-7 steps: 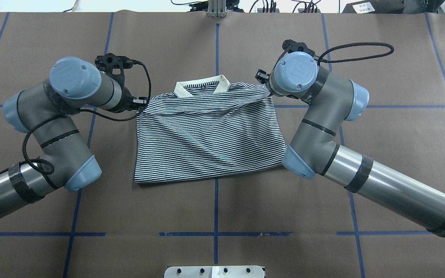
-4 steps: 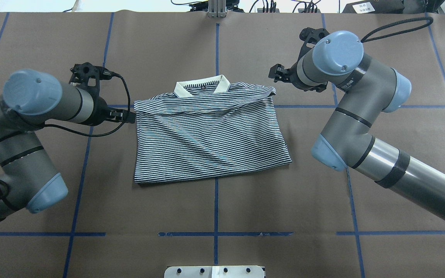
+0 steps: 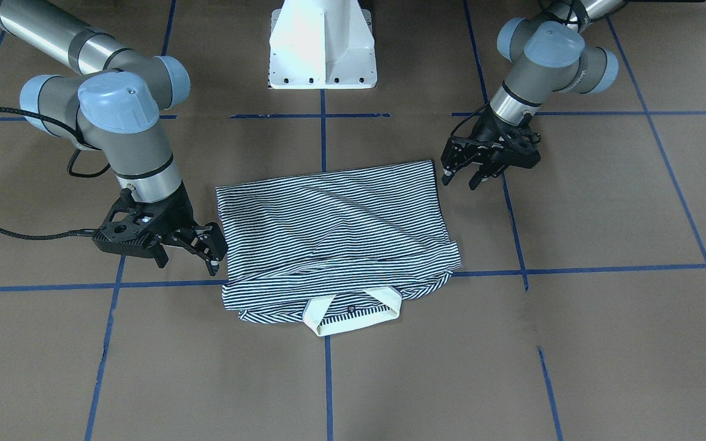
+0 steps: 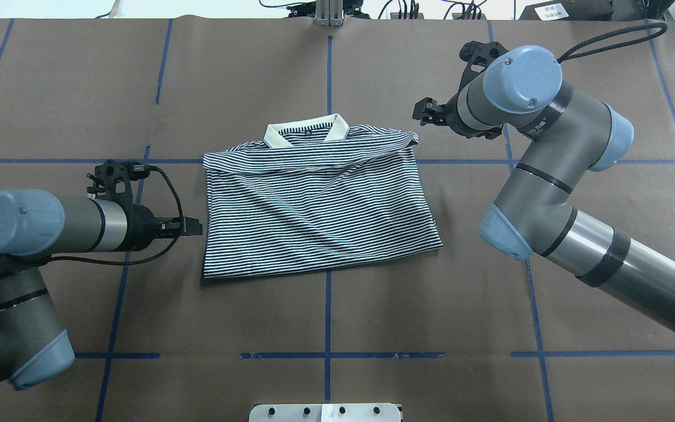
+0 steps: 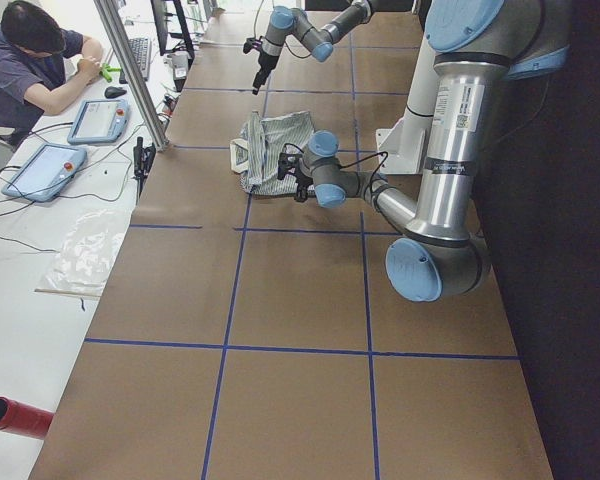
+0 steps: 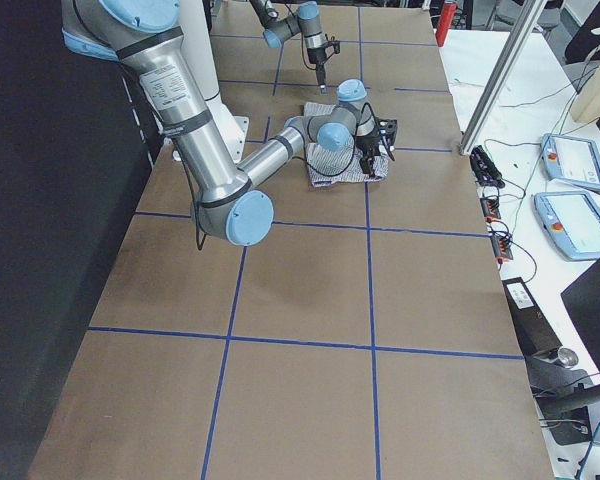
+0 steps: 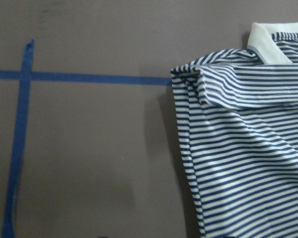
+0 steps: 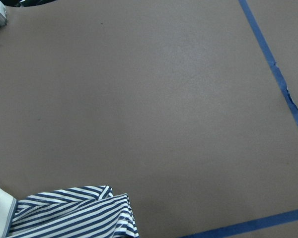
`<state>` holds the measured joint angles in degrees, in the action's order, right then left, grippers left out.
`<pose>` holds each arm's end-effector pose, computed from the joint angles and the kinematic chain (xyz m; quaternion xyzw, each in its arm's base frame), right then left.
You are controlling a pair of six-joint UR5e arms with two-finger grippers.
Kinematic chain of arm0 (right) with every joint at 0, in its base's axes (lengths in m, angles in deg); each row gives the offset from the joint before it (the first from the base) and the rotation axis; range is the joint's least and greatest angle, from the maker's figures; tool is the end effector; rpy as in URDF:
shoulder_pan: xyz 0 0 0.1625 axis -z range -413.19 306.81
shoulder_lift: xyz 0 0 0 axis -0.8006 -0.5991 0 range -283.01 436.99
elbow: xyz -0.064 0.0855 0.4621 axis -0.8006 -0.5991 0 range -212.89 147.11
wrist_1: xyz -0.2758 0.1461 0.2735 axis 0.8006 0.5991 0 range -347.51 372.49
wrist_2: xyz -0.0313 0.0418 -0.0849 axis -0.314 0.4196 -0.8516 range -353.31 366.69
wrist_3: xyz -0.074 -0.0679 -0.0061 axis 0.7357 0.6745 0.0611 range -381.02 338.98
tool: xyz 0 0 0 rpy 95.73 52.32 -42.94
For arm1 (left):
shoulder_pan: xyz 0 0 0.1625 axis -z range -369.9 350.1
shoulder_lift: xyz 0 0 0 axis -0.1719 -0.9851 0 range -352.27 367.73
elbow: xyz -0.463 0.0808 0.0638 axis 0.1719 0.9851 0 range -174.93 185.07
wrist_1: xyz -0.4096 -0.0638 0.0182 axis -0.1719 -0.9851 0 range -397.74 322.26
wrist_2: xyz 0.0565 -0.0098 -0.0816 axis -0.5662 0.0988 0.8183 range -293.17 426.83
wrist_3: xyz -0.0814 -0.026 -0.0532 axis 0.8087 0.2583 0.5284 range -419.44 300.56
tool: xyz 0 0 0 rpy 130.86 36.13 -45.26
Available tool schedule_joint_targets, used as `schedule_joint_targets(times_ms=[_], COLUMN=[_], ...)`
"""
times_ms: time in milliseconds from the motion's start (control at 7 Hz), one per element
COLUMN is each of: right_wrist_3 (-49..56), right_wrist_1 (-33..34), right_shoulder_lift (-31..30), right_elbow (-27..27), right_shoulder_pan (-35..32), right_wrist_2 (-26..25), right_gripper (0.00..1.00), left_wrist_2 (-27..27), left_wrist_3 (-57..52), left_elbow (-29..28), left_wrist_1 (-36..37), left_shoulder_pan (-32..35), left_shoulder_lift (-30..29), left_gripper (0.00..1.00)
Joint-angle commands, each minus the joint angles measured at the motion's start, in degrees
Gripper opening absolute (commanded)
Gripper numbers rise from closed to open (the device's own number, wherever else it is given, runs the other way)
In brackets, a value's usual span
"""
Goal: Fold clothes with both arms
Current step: 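Move the left gripper to the folded shirt's side while the right gripper withdraws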
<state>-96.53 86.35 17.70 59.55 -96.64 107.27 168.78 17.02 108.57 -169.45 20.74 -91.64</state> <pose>-0.4373 -0.5725 0.3443 0.1278 -0.4039 0.1890 0.8859 0.4341 -0.3877 0.4300 0.1182 0.5254 -0.0700 0.8397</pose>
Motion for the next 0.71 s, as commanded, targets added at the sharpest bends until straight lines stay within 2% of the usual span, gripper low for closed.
schedule_joint_targets(times_ms=[0, 429, 571], right_wrist_3=[0.01, -0.08, -0.17], right_wrist_1=[-0.03, -0.12, -0.12], right_shoulder_lift=[-0.13, -0.39, -0.74], right_elbow=[0.03, 0.03, 0.11], right_shoulder_pan=[-0.06, -0.06, -0.06], right_wrist_2=[0.05, -0.04, -0.04], right_gripper=[1.00, 1.00, 1.00], left_wrist_2=[-2.18, -3.07, -3.16], left_wrist_3=[4.75, 5.37, 5.64], left_elbow=[-0.40, -0.57, -0.66], left_wrist_1=[-0.21, 0.05, 0.05], left_shoulder_pan=[-4.61, -6.11, -6.29], left_shoulder_lift=[-1.18, -1.01, -1.01], left_gripper=[0.68, 0.64, 0.59])
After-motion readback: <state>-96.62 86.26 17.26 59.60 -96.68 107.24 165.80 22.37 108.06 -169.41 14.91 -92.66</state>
